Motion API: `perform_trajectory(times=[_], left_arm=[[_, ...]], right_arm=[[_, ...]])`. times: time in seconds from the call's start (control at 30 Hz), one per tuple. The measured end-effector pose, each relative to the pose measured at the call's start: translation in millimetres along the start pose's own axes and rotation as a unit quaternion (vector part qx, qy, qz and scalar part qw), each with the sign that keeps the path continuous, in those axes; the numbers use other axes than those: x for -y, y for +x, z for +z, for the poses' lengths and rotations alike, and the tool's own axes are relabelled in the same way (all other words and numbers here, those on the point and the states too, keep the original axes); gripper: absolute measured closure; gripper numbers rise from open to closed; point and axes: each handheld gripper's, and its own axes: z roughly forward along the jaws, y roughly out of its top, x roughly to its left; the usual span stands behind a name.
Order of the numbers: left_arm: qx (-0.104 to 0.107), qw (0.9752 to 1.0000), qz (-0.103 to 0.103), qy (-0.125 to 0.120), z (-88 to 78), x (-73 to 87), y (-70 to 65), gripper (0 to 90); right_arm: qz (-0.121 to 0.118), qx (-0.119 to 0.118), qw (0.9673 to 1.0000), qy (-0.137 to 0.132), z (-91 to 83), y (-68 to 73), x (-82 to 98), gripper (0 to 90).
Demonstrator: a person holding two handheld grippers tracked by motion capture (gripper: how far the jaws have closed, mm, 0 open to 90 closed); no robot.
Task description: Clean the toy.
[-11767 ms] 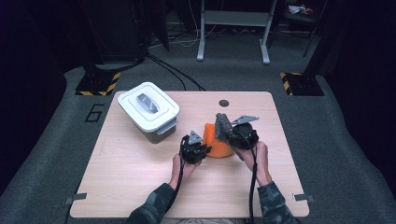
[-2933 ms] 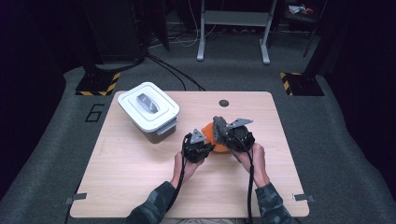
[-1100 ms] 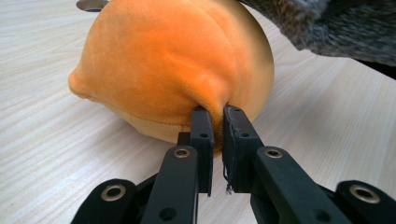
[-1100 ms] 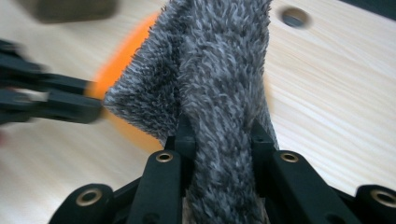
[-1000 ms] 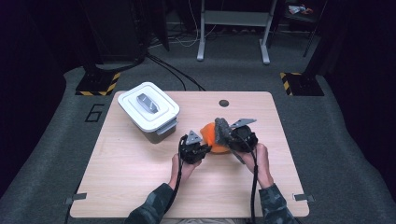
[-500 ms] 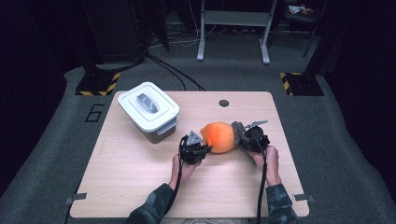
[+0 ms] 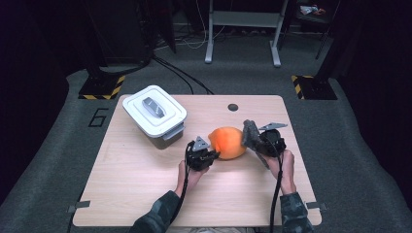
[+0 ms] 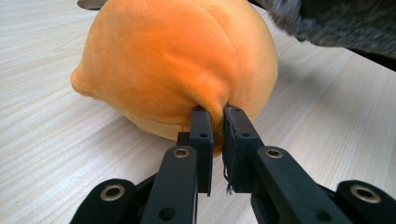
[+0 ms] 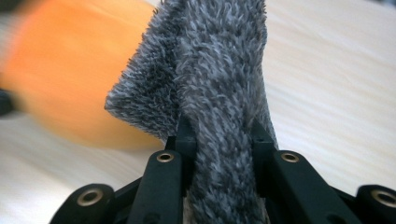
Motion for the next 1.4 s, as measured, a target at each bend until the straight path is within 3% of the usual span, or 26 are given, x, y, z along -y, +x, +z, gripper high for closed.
perform_trajectory(times=[0.1, 0.17, 0.23, 0.3, 0.43, 0.57, 0.67, 0.87, 0.97, 1.03, 1.07, 1.2, 1.23, 1.27, 1.33, 1.4], left_arm=[[-0.004, 1.0, 0.0, -0.003, -0.5, -0.1, 0.5, 82.2], [-0.006, 1.0, -0.002, -0.004, -0.5, 0.1, 0.0, 80.8], [-0.022, 0.9997, 0.011, -0.003, -1.4, 1.4, -1.8, 76.4], [-0.042, 0.9982, 0.043, 0.004, -2.8, 2.0, -4.5, 68.7], [-0.066, 0.9953, 0.071, 0.004, -2.7, 0.9, -9.6, 52.2], [-0.079, 0.9926, 0.092, 0.0, 0.1, -2.5, -13.6, 46.7], [-0.082, 0.9913, 0.102, 0.013, 7.8, -2.0, -13.1, 50.0], [-0.071, 0.9939, 0.085, 0.005, 11.6, -3.4, -9.2, 73.3], [-0.055, 0.9963, 0.066, 0.002, 9.5, -9.7, -5.7, 78.7], [-0.051, 0.9968, 0.061, 0.001, 8.4, -11.7, -4.9, 79.4], [-0.036, 0.9985, 0.042, -0.002, 5.6, -16.1, -3.9, 79.5], [-0.023, 0.9992, 0.03, -0.012, -0.3, -22.7, -6.2, 79.7], [-0.012, 0.9996, 0.02, -0.016, -5.7, -26.8, -8.8, 79.6], [-0.008, 0.9997, 0.014, -0.017, -7.9, -28.4, -10.2, 79.6], [0.004, 0.9998, 0.001, -0.018, -10.2, -29.3, -12.7, 79.5], [0.001, 0.9999, 0.008, -0.009, -9.6, -28.6, -12.4, 79.2]], right_arm=[[-0.031, -0.013, 0.9994, 0.0, 4.1, 11.9, -9.2, 73.0], [-0.033, -0.013, 0.9993, 0.015, 9.6, 17.5, -11.3, 73.0], [-0.038, -0.01, 0.9987, 0.032, 23.1, 21.1, -11.6, 73.2], [-0.027, -0.016, 0.9991, 0.028, 25.1, 19.1, -11.4, 73.2], [-0.027, -0.016, 0.9991, 0.03, 26.3, 18.0, -13.1, 73.1], [-0.027, -0.013, 0.999, 0.033, 27.1, 17.9, -14.5, 73.2], [-0.031, -0.015, 0.9989, 0.031, 27.7, 18.0, -15.0, 73.2], [-0.023, -0.017, 0.9992, 0.027, 27.0, 16.5, -14.0, 73.3], [-0.021, -0.019, 0.9995, 0.012, 15.2, 16.2, -14.4, 73.3], [-0.024, -0.021, 0.9995, 0.001, 7.6, 18.2, -15.4, 73.2], [-0.027, -0.021, 0.9994, -0.004, 3.0, 20.1, -16.3, 73.2], [-0.039, -0.025, 0.9988, -0.014, -9.7, 28.9, -20.1, 73.2], [-0.054, -0.033, 0.9977, -0.025, -18.0, 37.9, -23.9, 73.2], [-0.05, -0.037, 0.9978, -0.025, -20.2, 42.5, -24.9, 73.2], [-0.068, -0.048, 0.9963, -0.025, -21.1, 52.1, -27.7, 73.2], [-0.086, -0.043, 0.9954, -0.005, -13.1, 61.4, -28.8, 73.1]])
